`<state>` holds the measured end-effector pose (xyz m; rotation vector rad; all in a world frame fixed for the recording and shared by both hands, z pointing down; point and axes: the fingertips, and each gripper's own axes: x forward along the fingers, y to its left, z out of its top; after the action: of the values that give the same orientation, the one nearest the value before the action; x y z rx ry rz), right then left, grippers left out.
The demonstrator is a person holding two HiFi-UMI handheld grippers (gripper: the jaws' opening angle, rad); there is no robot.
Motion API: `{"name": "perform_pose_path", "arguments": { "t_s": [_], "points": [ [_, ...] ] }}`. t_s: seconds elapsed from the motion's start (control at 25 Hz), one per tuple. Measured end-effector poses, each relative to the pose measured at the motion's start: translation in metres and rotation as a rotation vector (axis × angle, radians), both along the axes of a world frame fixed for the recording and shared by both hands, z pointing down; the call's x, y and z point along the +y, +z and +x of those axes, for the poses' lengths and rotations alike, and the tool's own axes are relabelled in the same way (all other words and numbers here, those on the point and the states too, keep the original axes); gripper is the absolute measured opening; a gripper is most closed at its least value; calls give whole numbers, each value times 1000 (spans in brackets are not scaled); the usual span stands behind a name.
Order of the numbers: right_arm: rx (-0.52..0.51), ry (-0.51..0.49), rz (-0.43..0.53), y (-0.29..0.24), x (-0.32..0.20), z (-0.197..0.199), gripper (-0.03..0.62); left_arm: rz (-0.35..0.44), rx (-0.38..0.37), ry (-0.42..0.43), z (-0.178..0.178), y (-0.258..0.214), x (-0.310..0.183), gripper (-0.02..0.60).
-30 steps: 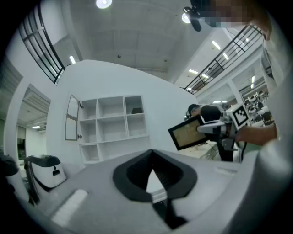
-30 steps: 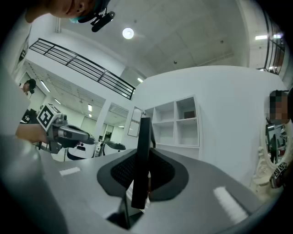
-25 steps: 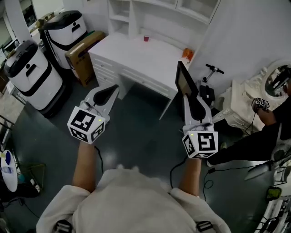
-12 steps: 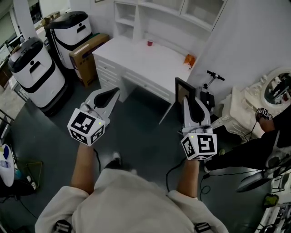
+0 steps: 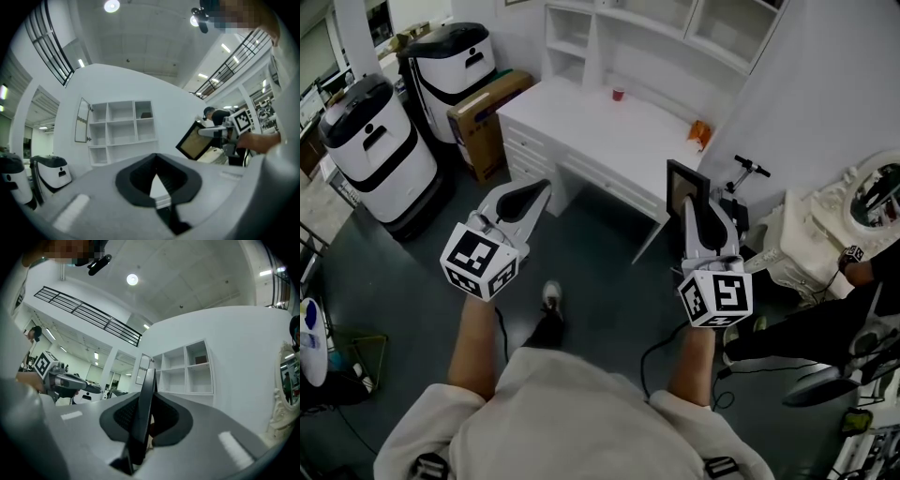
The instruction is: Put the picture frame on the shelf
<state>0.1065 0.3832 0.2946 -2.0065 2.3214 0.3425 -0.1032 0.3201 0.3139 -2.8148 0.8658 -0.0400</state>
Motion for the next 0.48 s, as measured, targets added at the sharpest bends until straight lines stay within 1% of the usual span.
{"name": "perform_pose_path", "arguments": {
  "t_s": [0.28,0.48],
  "points": [
    [-4,-13,1,2,-70,7,54,8,7,-9,8,1,-71,3],
    [9,-30,-3,4,-127,17,54,10,5,-1,26,4,-129,3]
  ]
}}
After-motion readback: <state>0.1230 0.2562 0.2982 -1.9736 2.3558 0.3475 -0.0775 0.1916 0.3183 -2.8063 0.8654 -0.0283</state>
